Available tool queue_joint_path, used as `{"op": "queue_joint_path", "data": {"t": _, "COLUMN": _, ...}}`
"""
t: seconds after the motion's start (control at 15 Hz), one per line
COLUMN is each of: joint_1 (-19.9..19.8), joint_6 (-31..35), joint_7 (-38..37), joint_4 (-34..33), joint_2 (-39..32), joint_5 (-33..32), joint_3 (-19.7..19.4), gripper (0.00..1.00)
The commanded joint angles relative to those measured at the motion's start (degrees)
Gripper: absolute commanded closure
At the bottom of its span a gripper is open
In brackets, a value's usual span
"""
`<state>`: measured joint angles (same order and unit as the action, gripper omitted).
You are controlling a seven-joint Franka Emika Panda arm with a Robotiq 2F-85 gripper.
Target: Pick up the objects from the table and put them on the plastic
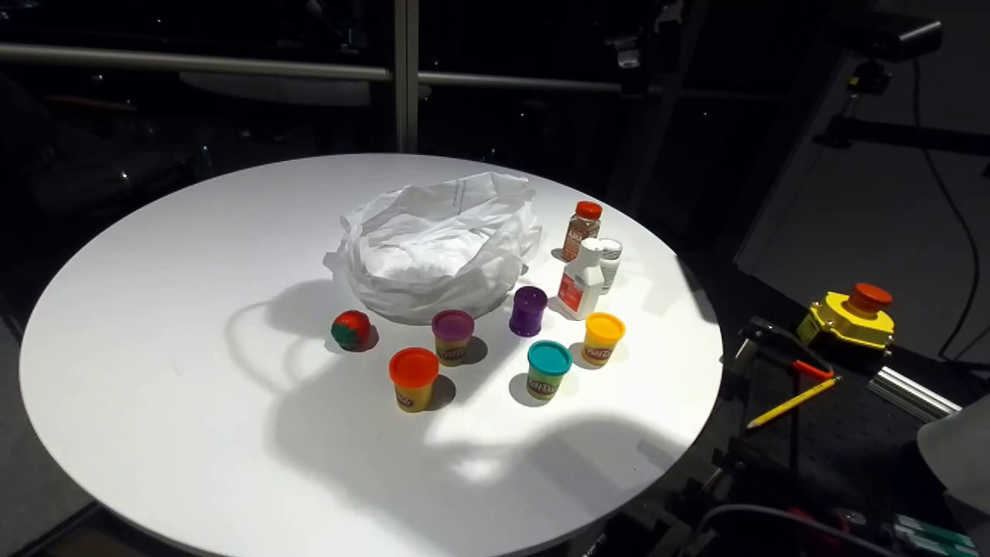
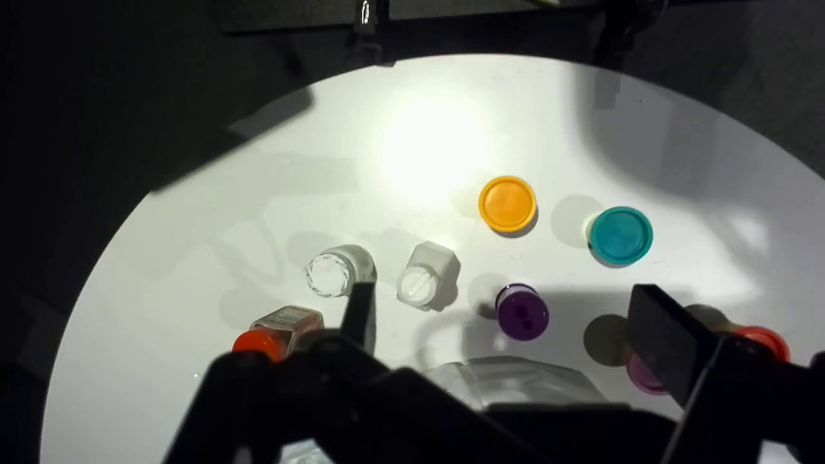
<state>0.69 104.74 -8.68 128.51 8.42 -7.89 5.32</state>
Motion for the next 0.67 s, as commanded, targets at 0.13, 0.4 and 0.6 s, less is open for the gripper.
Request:
{"op": "queue_joint_path", "data": {"t": 0.13, "joint_1": -3.3, "joint_6": 11.5, "joint_7": 2.1, "joint_4": -0.3, "joint_2": -6.0, "joint_5": -1.6, "joint_3": -6.1, "gripper": 0.00}}
{"op": "queue_joint_path", "data": {"t": 0.4, "joint_1": -5.1, "joint_6": 17.2, "joint_7": 3.3, "joint_4": -0.4, "joint_2": -12.8, "joint_5": -3.4, "joint_3": -8.9, "gripper": 0.00}}
{"op": "queue_joint_path", "data": {"t": 0.6, "joint_1": -5.9, "joint_6": 21.9, "joint_7": 4.7, "joint_4": -1.4, "joint_2": -18.4, "joint_5": -4.1, "joint_3": -10.4, "gripper": 0.00}}
